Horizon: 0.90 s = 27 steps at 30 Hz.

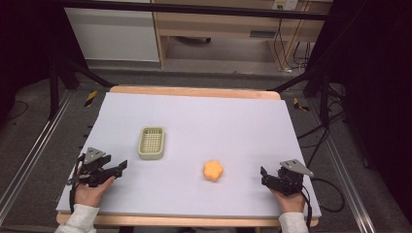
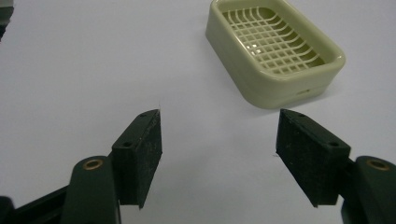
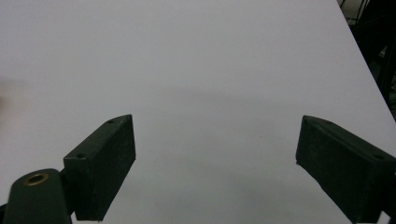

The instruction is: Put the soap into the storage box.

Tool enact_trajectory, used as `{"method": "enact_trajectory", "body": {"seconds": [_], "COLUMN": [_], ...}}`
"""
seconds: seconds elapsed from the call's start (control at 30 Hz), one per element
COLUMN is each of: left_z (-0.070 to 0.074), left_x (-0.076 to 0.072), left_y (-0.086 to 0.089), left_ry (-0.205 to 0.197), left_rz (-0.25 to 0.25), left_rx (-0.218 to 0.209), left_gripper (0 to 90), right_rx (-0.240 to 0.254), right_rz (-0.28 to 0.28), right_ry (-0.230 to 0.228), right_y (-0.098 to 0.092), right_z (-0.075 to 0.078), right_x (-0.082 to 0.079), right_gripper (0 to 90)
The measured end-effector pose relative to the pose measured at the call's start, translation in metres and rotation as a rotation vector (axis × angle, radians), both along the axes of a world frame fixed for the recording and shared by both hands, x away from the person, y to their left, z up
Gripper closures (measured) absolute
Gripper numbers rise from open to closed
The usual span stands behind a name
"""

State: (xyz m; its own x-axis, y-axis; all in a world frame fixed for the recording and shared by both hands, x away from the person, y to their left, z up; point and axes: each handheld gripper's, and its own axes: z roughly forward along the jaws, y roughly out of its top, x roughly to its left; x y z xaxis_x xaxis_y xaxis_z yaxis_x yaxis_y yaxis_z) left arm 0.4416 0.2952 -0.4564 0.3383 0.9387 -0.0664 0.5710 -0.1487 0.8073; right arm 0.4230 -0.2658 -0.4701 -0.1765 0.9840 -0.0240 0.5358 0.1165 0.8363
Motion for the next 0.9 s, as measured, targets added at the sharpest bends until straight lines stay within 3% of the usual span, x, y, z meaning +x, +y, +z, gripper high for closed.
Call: {"method": "enact_trajectory", "body": {"seconds": [0.37,0.6,0.9], "left_z": [0.006,0.008,0.010], "left_x": [-0.005,-0.006,-0.006], "left_y": [-0.017,-0.027,-0.036], "left_ry": [-0.013,-0.016,-0.018], "left_rz": [-0.047,-0.088,-0.107], "left_rx": [-0.009,-0.001,0.002], "left_gripper": [29.4,29.3,29.0], "right_rx": [-0.005,-0.011,-0.017], "right_rz": [0.001,0.006,0.013], "right_ry": [-0.010,0.006,0.009], "right_y": [0.001,0.002,0.004], "right_z": [0.000,-0.002,-0.003], "right_x": [0.000,0.001,0.001], "right_gripper": [12.4,12.4,12.4]}}
